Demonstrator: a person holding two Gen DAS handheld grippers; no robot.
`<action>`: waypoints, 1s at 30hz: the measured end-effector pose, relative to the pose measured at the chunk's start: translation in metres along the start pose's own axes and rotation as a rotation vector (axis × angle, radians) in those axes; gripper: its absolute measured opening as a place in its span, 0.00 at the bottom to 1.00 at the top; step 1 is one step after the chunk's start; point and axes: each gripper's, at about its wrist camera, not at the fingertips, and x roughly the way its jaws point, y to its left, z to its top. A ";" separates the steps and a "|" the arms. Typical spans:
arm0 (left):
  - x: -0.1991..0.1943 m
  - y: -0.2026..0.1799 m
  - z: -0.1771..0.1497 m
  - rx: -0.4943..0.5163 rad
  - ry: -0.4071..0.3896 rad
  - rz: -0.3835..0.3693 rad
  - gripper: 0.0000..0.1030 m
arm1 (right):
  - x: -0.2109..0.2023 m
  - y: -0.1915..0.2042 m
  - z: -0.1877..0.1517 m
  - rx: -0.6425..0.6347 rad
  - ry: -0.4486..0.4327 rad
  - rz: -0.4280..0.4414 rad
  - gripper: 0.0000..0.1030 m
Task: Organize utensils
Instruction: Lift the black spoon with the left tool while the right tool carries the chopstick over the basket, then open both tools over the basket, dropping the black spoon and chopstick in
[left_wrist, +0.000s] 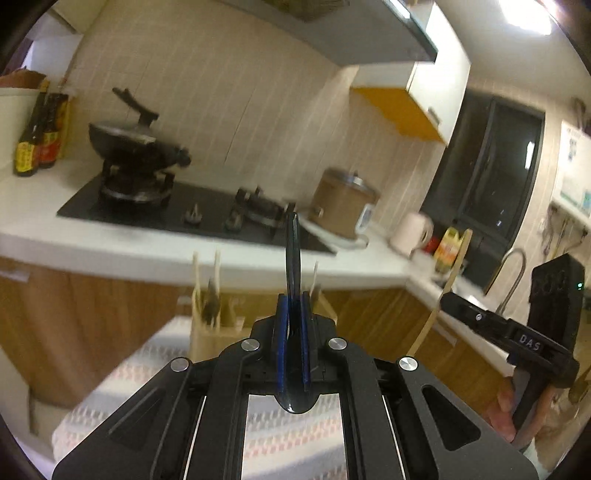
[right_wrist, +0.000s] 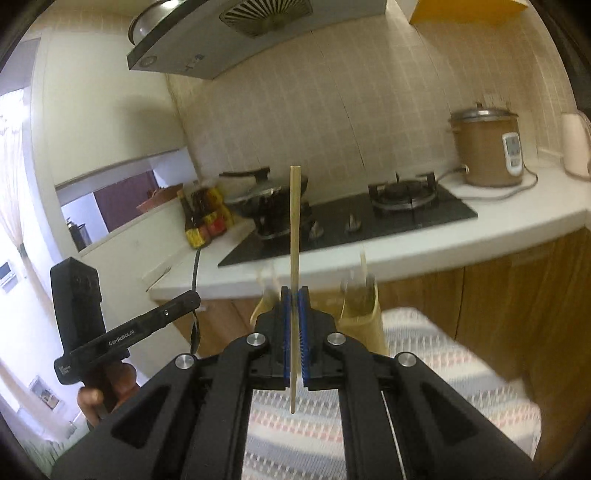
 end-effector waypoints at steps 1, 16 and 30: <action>0.004 0.002 0.006 -0.002 -0.018 -0.025 0.04 | 0.005 -0.001 0.008 -0.005 -0.012 -0.004 0.03; 0.085 0.034 0.024 0.056 -0.108 0.040 0.04 | 0.082 -0.023 0.053 -0.062 -0.045 -0.098 0.03; 0.117 0.042 -0.002 0.146 -0.101 0.132 0.04 | 0.121 -0.041 0.041 -0.099 -0.029 -0.163 0.03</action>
